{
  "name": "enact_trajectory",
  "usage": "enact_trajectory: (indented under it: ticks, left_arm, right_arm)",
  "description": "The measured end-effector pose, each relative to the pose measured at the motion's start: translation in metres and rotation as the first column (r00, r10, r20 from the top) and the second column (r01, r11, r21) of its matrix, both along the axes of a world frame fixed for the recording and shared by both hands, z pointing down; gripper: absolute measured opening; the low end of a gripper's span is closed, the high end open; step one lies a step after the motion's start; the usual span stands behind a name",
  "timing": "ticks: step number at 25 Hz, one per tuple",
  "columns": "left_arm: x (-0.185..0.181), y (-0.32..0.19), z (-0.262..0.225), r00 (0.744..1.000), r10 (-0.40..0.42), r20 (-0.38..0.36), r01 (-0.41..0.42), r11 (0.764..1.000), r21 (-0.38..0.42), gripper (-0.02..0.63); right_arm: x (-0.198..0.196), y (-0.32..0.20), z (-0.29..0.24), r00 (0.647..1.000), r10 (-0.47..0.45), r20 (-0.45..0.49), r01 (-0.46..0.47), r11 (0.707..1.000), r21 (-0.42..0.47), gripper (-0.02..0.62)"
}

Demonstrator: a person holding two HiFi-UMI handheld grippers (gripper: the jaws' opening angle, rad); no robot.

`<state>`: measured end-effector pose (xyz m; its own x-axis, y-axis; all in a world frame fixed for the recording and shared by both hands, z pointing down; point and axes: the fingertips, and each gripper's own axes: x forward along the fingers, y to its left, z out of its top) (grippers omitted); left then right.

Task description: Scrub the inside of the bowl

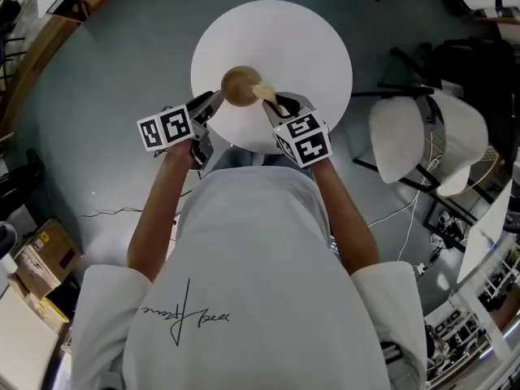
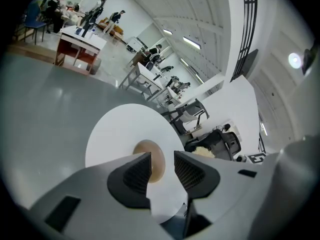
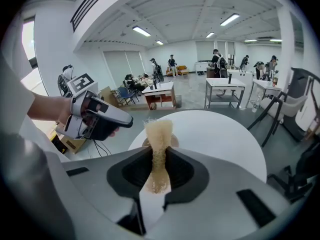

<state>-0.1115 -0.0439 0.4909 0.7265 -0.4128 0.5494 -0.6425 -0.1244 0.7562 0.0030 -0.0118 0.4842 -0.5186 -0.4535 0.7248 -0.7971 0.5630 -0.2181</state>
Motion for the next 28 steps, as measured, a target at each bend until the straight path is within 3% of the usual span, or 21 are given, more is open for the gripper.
enact_trajectory:
  ticks: [8,12,18,28]
  left_arm:
    - [0.031,0.021,-0.035,0.995,0.074,-0.07,-0.07,0.996,0.061,0.126]
    - [0.031,0.028,-0.049,0.995,0.096,-0.041,-0.091,0.989,0.116,0.095]
    - [0.034,0.026,-0.084,0.993,0.063,-0.095,-0.041,0.974,0.221,0.057]
    - [0.025,0.039,-0.121,0.993,0.109,-0.042,-0.086,0.927,0.365,0.006]
  right_arm:
    - [-0.001,-0.002,-0.038,1.0,-0.002,0.002,0.002,0.995,0.101,0.084]
    - [-0.005,-0.001,-0.061,0.998,0.042,0.037,-0.047,0.987,0.151,0.084]
    - [-0.014,0.008,-0.088,0.992,0.08,0.095,-0.097,0.978,0.185,0.084]
    - [-0.027,0.023,-0.127,0.973,0.148,0.176,-0.187,0.955,0.23,0.08]
